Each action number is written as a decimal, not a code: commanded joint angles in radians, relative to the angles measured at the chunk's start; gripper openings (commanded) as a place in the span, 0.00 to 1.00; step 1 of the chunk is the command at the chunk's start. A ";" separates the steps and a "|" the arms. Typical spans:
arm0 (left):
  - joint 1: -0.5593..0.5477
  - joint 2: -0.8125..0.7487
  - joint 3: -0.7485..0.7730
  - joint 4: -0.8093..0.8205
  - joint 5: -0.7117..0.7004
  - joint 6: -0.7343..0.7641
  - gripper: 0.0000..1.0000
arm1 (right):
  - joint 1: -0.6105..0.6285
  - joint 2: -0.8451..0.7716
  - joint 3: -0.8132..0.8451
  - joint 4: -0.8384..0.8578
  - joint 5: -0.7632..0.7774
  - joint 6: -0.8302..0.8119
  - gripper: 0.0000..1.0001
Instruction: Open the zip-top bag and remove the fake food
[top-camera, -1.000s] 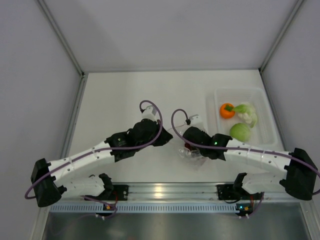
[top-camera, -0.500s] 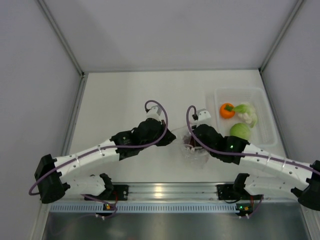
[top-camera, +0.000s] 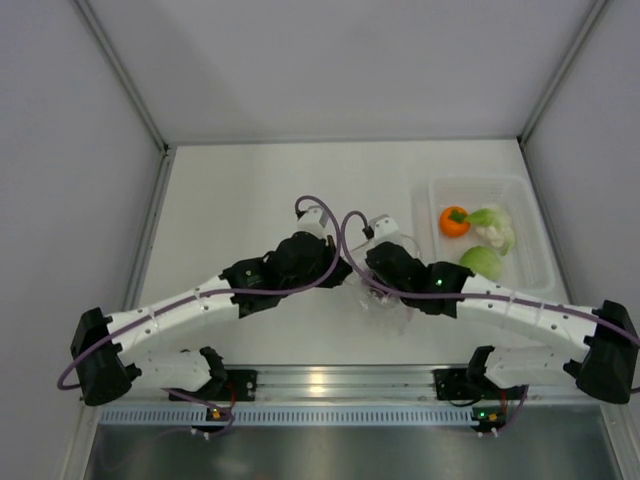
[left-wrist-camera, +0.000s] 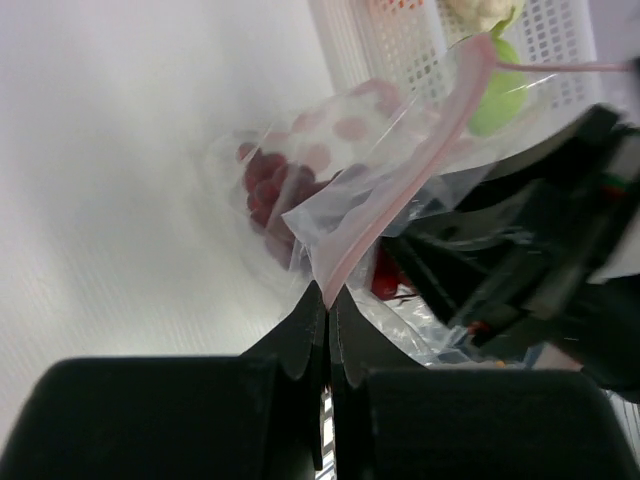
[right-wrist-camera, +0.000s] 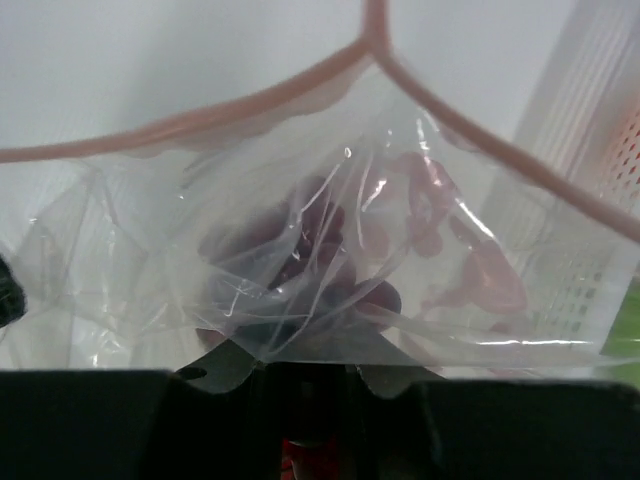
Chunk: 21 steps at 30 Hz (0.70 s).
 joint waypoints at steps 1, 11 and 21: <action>-0.003 -0.050 0.083 0.029 -0.014 0.057 0.00 | 0.029 0.050 0.017 0.021 0.061 0.082 0.00; -0.104 0.019 0.126 0.100 -0.023 0.104 0.00 | 0.043 0.199 0.088 0.077 0.168 0.319 0.00; -0.199 0.059 0.040 0.164 -0.060 0.087 0.00 | 0.039 0.070 0.105 0.054 0.283 0.353 0.00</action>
